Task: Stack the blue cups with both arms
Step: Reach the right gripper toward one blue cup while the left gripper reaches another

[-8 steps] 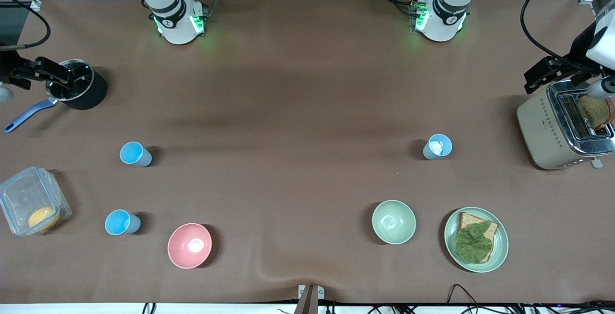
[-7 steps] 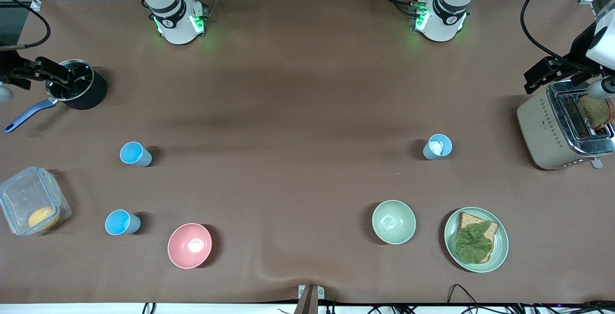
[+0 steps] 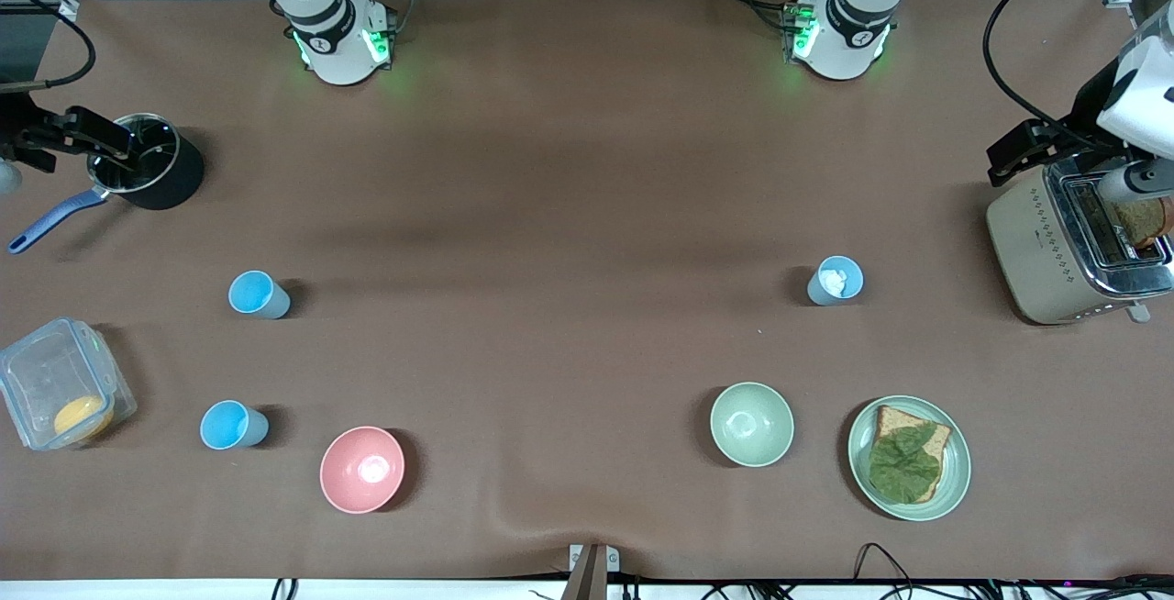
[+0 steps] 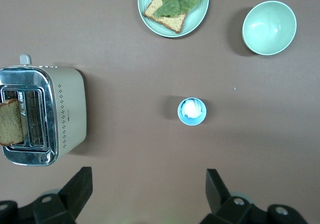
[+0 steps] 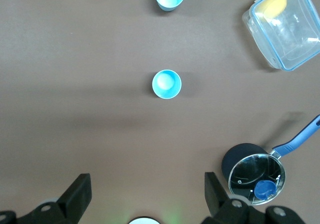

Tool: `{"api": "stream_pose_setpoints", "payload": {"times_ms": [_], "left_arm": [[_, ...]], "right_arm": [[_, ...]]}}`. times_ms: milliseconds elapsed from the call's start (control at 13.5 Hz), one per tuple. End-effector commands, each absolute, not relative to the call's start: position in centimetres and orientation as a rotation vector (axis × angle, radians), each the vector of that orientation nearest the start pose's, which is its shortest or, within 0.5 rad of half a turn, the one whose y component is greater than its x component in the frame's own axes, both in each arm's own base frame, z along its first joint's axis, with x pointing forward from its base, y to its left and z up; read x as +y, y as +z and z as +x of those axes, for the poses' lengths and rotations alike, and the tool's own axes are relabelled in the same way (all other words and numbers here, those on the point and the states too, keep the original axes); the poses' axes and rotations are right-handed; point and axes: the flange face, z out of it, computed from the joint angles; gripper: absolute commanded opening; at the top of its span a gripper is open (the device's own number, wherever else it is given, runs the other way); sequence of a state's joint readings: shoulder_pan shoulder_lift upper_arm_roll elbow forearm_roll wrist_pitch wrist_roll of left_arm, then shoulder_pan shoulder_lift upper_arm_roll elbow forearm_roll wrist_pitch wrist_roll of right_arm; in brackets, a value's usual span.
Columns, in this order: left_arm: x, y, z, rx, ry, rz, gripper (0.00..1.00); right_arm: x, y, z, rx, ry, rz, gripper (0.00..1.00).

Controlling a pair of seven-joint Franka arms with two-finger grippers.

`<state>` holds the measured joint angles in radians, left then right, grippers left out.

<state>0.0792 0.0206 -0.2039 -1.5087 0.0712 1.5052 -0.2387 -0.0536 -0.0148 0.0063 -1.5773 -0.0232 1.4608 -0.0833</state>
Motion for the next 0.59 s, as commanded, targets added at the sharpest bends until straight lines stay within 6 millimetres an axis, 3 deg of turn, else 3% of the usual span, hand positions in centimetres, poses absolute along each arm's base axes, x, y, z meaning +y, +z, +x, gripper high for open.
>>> {"api": "stream_pose_setpoints", "payload": {"times_ms": [0,74,149,372,520], "left_arm": [[-6.2,63.4,54.8,-0.168,0.049,-3.081,1.0],[-6.4,62.6,54.9,-0.162,0.071,-3.084,1.0],[-6.5,60.3,55.1,-0.178,0.128,-3.081,1.0],[-6.5,50.3,55.5,-0.21,0.079,-3.084,1.0],[-6.6,44.5,54.7,-0.212,0.035,-3.092,1.0]], "right_arm": [[-2.1,58.7,56.1,-0.068,0.256,-3.163,1.0],[-2.1,57.1,56.8,-0.069,0.301,-3.154,1.0],[-2.7,55.0,57.7,-0.053,0.356,-3.147,1.0],[-7.1,46.7,60.0,0.042,0.558,-3.1,1.0],[-9.7,41.4,61.4,0.083,0.611,-3.104,1.0]]}}
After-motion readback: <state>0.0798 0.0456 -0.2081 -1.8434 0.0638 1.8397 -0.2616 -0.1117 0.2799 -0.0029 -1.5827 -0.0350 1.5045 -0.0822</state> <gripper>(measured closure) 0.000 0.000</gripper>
